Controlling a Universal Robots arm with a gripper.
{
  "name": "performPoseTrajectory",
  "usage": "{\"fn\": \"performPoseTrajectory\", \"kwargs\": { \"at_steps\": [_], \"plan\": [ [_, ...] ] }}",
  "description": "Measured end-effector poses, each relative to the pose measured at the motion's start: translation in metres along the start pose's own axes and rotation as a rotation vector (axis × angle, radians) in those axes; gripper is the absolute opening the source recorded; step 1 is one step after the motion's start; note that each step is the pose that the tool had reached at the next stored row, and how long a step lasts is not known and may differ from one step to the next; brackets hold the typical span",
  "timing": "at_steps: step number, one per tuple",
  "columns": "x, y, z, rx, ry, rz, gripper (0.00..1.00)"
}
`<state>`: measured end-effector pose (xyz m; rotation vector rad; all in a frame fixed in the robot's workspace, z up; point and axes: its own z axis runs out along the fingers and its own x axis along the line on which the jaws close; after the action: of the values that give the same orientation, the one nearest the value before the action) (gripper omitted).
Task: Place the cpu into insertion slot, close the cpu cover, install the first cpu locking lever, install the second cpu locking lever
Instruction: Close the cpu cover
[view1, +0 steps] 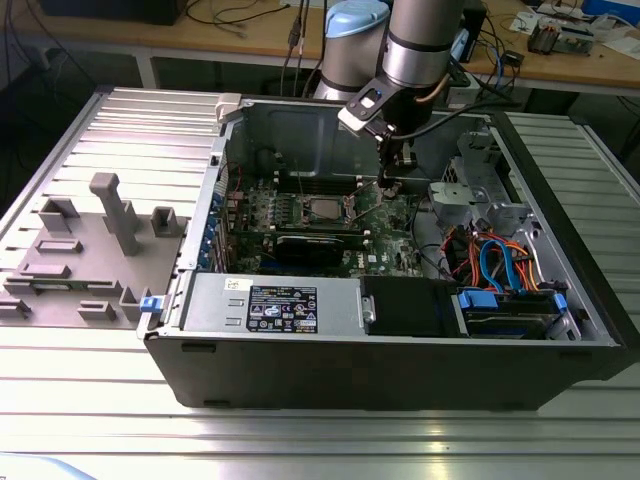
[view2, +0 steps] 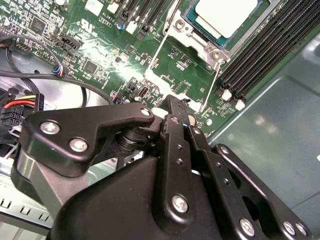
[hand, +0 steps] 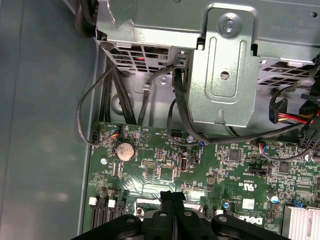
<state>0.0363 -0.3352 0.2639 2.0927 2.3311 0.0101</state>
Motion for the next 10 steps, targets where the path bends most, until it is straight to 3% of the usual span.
{"fn": "performPoseTrajectory", "kwargs": {
  "at_steps": [7, 10],
  "plan": [
    [0.0, 0.0, 0.0, 0.0, 0.0001, -0.006, 0.11],
    [-0.0001, 0.0032, 0.0002, 0.0009, 0.0001, -0.006, 0.11]
  ]
}}
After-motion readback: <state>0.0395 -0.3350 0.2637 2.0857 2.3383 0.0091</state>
